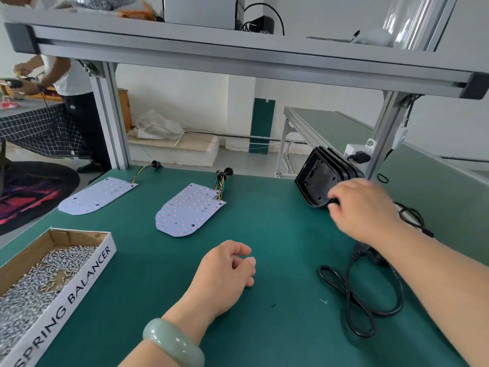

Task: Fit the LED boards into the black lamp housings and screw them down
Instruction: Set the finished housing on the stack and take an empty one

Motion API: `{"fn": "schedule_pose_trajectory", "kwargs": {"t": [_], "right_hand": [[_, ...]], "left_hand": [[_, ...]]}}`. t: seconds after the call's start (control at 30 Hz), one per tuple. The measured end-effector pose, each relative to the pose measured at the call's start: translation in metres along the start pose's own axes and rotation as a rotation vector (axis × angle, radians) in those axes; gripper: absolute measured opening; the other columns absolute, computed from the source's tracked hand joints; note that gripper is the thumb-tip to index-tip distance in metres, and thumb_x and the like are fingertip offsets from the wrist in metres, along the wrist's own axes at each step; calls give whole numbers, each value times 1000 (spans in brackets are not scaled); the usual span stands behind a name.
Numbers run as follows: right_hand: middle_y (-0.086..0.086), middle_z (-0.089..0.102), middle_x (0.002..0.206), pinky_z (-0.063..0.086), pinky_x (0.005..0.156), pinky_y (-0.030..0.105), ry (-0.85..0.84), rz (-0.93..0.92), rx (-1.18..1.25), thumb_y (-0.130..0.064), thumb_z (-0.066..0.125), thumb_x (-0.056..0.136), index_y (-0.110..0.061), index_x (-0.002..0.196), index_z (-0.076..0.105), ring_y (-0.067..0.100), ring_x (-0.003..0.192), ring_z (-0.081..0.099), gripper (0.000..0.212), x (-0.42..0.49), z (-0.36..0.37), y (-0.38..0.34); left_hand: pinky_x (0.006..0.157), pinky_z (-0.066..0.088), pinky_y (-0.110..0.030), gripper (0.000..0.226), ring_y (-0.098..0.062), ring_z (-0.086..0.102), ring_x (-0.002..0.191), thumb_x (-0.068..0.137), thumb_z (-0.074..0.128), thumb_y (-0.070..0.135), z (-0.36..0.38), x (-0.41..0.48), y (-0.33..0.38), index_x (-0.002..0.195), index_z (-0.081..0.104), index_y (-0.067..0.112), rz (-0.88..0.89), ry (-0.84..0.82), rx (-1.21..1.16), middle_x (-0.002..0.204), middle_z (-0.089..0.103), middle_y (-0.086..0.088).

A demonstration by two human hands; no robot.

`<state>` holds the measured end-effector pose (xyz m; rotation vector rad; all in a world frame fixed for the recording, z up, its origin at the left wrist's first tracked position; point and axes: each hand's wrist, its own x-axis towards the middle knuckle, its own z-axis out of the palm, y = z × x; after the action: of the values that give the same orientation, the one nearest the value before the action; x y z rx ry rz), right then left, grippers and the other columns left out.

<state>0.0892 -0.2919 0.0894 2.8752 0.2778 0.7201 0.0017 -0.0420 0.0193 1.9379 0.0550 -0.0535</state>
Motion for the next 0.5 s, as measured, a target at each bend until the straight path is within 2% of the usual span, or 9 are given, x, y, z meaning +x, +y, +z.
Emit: {"fn": "schedule_pose_trajectory", "kwargs": {"t": [0.03,0.07,0.17,0.27,0.33,0.4,0.47,0.5], "right_hand": [[-4,55,133,26,110,41,-96,-59,-136,-30,49,93,-26,118,65,22,127,41,30,5,6,-5],[-3,42,145,12,116,45,-194,-115,-241,-30,48,93,-27,122,63,23,138,27,32,11,12,-10],[1,9,161,-15,114,55,-414,-112,-428,-14,44,86,-25,122,64,33,146,-9,42,21,26,-16],[1,11,161,-23,108,55,-539,36,-471,1,34,73,-28,127,61,36,145,-21,67,20,32,-10],[3,23,156,-17,112,55,-514,44,-453,1,42,80,-26,124,62,35,146,-14,55,17,30,-10],[5,41,143,-7,116,54,-383,-59,-382,-4,51,85,-20,117,66,31,146,6,38,15,28,-12],[3,51,128,9,117,42,-218,-65,-120,-7,49,89,-16,114,64,26,133,28,30,9,27,-21],[3,53,123,19,113,35,-183,-16,62,-8,46,91,-13,113,61,24,124,34,27,4,22,-29]], "left_hand": [[85,55,-39,7,-11,68,75,92,57,25,0,0,0,95,55,30,-2,-3,2,70,71,9],[85,55,-39,7,-10,68,74,92,57,25,0,0,0,95,54,30,-1,-5,2,69,71,9],[86,54,-39,8,-7,67,72,92,57,24,0,-1,0,95,54,30,8,-2,2,70,71,9],[86,55,-39,9,-6,67,70,92,57,23,0,0,-2,95,54,31,14,4,-15,70,71,7],[85,55,-38,9,-5,67,68,92,57,22,0,0,-2,94,54,31,14,5,-25,70,71,6],[83,56,-38,9,-6,67,66,92,57,21,1,1,-1,95,55,29,5,18,-56,69,71,5],[75,57,-36,7,-7,67,62,92,56,18,-1,2,1,96,57,24,-1,72,-113,68,70,5],[69,56,-34,7,-9,67,61,92,56,17,-3,5,4,97,58,21,1,127,-132,68,69,5]]}}
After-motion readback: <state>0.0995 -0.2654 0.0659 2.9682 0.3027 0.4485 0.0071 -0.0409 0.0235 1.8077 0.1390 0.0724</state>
